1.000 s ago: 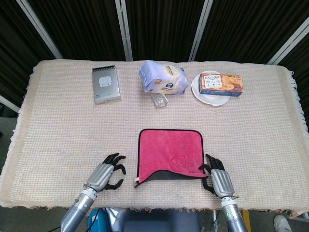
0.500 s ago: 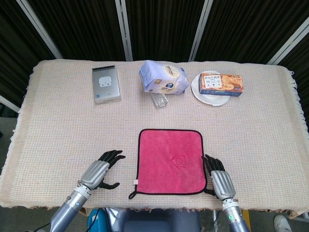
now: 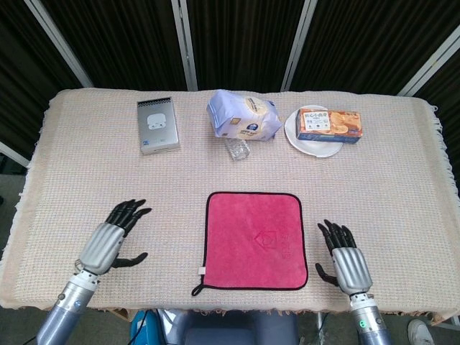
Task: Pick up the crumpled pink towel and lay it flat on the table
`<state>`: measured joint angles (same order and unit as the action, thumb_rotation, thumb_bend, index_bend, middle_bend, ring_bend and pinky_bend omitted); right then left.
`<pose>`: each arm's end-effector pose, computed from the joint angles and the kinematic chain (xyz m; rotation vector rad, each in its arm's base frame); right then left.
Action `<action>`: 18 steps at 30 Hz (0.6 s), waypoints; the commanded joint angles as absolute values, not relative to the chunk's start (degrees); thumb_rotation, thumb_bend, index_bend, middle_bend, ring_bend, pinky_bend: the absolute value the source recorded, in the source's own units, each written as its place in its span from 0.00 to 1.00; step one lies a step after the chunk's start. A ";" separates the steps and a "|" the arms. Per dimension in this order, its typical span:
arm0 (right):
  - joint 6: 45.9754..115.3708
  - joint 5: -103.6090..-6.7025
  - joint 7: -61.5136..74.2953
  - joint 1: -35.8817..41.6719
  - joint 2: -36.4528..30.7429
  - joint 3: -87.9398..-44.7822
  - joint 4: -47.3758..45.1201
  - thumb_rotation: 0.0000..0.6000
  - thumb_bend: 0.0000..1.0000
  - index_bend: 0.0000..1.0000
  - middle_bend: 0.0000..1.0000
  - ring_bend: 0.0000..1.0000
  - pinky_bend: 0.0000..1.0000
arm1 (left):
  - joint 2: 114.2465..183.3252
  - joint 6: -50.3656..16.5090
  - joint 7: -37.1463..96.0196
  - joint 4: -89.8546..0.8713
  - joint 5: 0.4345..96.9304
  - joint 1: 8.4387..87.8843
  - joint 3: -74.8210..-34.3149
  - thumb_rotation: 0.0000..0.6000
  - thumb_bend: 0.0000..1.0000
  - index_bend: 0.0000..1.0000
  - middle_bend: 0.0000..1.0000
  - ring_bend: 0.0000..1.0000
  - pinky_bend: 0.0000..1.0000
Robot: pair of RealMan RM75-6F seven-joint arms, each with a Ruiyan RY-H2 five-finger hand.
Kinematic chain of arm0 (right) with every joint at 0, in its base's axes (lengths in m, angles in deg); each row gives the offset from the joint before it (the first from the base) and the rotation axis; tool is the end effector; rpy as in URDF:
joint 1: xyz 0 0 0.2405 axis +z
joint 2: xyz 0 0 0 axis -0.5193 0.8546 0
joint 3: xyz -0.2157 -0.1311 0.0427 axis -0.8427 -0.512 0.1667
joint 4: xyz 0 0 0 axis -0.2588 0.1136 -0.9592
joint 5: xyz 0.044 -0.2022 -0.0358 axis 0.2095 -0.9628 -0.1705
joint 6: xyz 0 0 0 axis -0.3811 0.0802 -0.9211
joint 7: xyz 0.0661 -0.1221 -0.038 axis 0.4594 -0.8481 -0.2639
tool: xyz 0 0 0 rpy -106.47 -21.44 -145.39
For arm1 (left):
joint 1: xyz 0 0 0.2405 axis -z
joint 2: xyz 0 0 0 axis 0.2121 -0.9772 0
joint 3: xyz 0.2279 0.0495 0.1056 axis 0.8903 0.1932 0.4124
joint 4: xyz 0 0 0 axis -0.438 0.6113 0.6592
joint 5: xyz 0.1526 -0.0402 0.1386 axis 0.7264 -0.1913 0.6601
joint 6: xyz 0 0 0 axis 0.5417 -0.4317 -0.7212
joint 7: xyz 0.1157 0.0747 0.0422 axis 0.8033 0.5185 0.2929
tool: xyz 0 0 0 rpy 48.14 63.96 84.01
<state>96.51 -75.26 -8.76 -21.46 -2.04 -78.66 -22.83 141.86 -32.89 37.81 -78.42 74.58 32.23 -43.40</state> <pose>-0.2515 -0.1776 0.0345 1.5208 -1.1130 0.9456 -0.1872 0.2063 0.0601 -1.6484 -1.0925 -1.2149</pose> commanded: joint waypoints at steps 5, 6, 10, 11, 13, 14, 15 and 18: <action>97.57 -73.47 -6.94 -22.78 2.67 -76.84 -20.00 1.00 0.33 0.00 0.00 0.00 0.00 | 137.97 -42.13 39.51 -73.16 77.90 25.11 -41.75 1.00 0.22 0.10 0.03 0.00 0.00; 97.57 -73.44 -6.27 -22.97 3.42 -76.88 -20.10 1.00 0.33 0.00 0.00 0.00 0.00 | 137.47 -42.71 38.70 -72.79 77.87 24.41 -41.51 1.00 0.22 0.09 0.03 0.00 0.00; 99.12 -75.36 -5.87 -23.74 5.57 -77.32 -20.15 1.00 0.33 0.00 0.00 0.00 0.00 | 135.07 -45.81 36.63 -71.98 78.40 21.75 -40.93 1.00 0.17 0.07 0.02 0.00 0.00; 99.55 -76.09 -5.76 -23.97 5.94 -77.59 -20.06 1.00 0.33 0.00 0.00 0.00 0.00 | 134.51 -46.84 36.66 -71.69 78.79 20.95 -40.74 1.00 0.17 0.07 0.02 0.00 0.00; 100.38 -77.56 -5.41 -24.51 6.37 -78.25 -19.42 1.00 0.33 0.00 0.00 0.00 0.00 | 133.76 -48.93 37.48 -70.58 79.60 19.30 -40.35 1.00 0.15 0.07 0.02 0.00 0.00; 100.73 -78.04 -5.24 -24.73 6.42 -78.46 -19.11 1.00 0.33 0.00 0.00 0.00 0.00 | 133.68 -49.56 37.85 -70.00 79.84 18.80 -40.29 1.00 0.14 0.07 0.01 0.00 0.00; 101.50 -78.83 -5.06 -25.20 6.42 -78.83 -18.48 1.00 0.33 0.00 0.00 0.00 0.00 | 133.57 -50.28 38.60 -69.03 80.03 18.03 -40.10 1.00 0.13 0.06 0.01 0.00 0.00; 102.77 -80.85 -5.47 -25.92 6.69 -79.67 -16.91 1.00 0.33 0.00 0.00 0.00 0.00 | 133.69 -51.40 38.82 -66.70 79.80 16.26 -39.79 1.00 0.12 0.04 0.00 0.00 0.00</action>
